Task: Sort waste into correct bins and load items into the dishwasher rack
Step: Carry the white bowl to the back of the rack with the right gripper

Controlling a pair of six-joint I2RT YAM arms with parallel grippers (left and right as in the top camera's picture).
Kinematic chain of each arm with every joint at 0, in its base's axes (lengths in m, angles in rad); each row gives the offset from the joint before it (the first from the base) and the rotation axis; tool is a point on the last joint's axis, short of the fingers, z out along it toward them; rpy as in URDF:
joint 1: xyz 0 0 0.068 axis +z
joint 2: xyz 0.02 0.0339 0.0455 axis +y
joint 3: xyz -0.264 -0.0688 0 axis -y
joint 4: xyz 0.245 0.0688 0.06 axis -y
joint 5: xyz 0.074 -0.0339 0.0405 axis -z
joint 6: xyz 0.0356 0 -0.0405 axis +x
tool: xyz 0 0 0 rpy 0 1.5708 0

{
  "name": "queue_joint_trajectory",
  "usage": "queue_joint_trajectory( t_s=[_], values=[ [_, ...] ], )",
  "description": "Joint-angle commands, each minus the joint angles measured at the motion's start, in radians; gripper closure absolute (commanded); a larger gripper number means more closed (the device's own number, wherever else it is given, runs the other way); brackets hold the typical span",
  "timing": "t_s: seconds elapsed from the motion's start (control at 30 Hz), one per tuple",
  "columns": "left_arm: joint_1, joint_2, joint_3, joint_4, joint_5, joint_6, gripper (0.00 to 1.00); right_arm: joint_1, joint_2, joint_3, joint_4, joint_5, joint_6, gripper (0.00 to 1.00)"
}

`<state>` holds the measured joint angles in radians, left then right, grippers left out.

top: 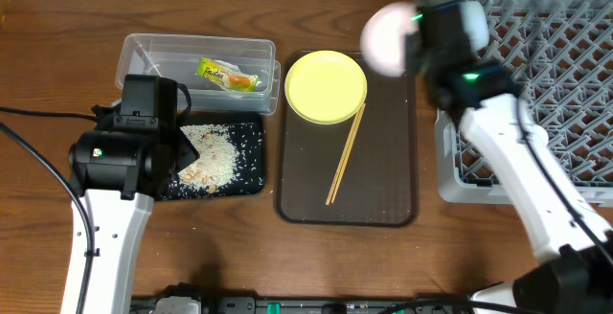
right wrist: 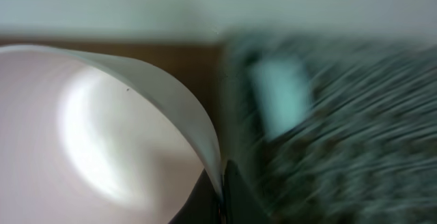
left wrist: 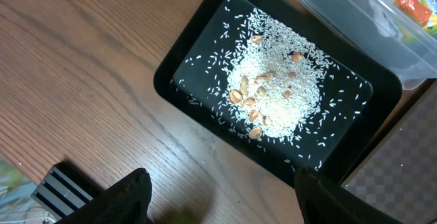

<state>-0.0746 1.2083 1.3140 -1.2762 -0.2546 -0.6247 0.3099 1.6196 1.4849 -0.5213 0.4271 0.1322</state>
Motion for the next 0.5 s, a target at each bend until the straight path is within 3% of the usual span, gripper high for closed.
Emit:
queue_joint_trajectory(
  t_s=[0.0,0.47],
  values=[
    [0.004,0.0,0.005,-0.002,-0.02,0.002,0.3,-0.08,-0.01,0.011,0.101,0.175,-0.252,0.99],
    [0.004,0.0,0.005,0.001,-0.02,0.002,0.3,-0.328,0.175,0.011,0.71,0.459,-0.757,0.99]
  ],
)
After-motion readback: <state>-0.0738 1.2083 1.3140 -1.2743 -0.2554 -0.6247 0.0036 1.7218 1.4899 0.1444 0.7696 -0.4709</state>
